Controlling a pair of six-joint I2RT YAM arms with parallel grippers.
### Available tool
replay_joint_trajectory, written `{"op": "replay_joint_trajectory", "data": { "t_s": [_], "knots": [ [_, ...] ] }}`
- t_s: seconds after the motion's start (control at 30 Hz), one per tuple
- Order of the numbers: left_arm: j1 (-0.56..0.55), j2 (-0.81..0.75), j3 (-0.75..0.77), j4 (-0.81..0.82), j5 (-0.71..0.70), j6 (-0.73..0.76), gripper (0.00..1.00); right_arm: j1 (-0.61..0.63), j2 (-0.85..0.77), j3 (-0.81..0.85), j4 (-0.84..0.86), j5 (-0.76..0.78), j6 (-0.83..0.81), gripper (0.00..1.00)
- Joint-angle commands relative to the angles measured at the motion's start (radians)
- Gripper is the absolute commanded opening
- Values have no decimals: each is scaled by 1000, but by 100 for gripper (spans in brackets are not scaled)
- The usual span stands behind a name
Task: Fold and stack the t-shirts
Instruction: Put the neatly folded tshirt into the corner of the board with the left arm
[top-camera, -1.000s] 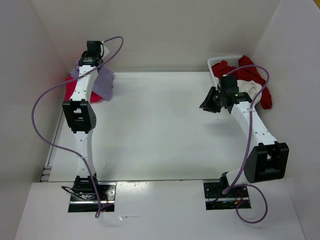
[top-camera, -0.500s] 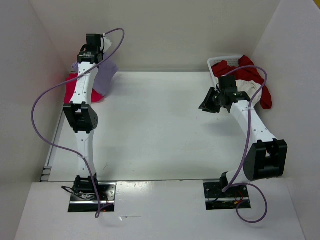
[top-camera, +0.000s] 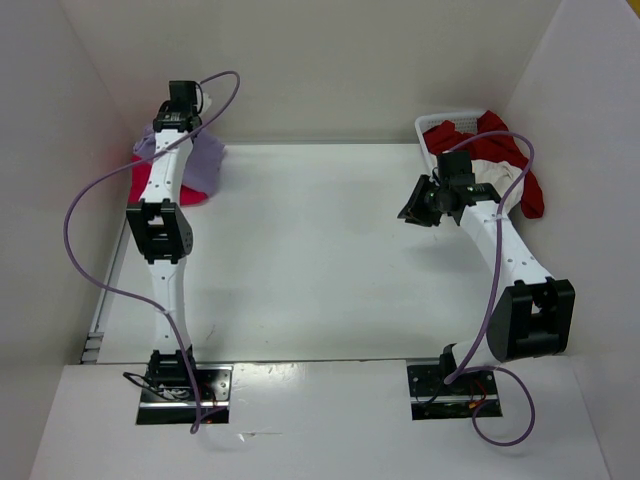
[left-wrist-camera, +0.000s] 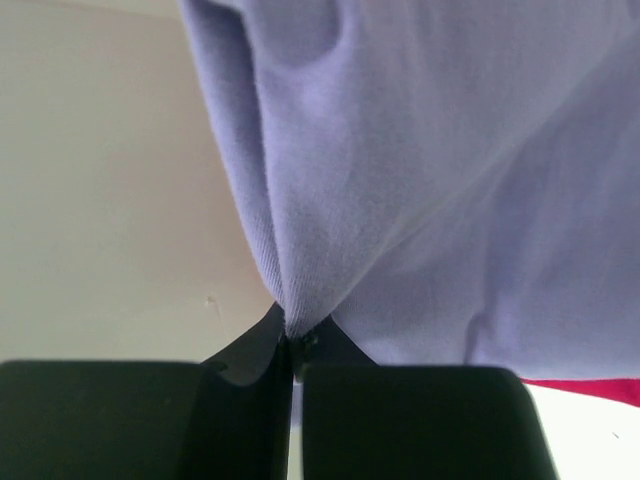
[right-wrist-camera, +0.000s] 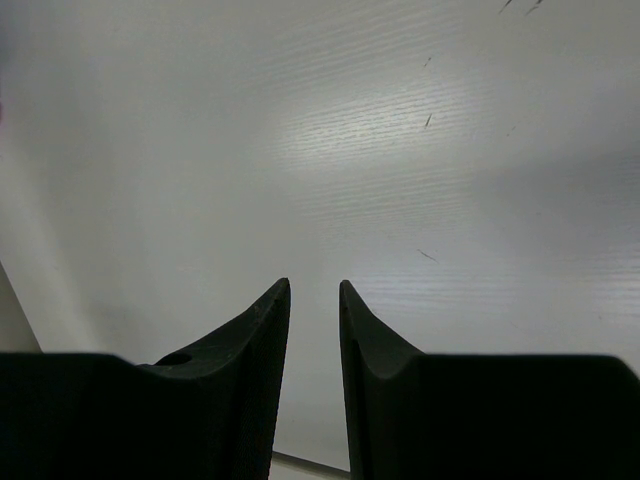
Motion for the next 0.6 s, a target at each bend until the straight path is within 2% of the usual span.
{"op": "replay_joint_trajectory", "data": {
  "t_s": [0.0,0.07,0.1,0.2,0.23,0.3,0.33,0.37,0.5,0.53,0.57],
  "knots": [
    [27,26,14,58,-69,18,0,-7,-19,22,-14,-7,-20,32],
    [36,39,14,58,-78,18,5,-7,-19,22,-14,-7,-20,32],
    [45,49,14,58,-78,8,12,-7,-19,22,-23,-17,-20,33],
    [54,85,14,70,-107,8,21,-7,-9,32,-23,-17,-20,33],
    [76,96,14,96,-139,27,31,-7,-9,32,-23,-27,-20,34],
    [93,129,37,108,-164,46,39,-7,0,41,-23,-36,-20,34],
    [114,143,53,109,-184,55,50,-7,0,41,-23,-36,-20,34],
    [125,177,79,93,-184,55,52,-7,0,41,-23,-36,-20,34],
    [156,313,395,-58,-184,34,56,-7,0,41,-23,-45,-20,34],
    [156,361,558,-113,-173,44,57,-7,9,41,-23,-45,-20,34],
    [156,335,499,-100,-204,44,57,-7,9,50,-23,-45,-20,34]
  ]
}}
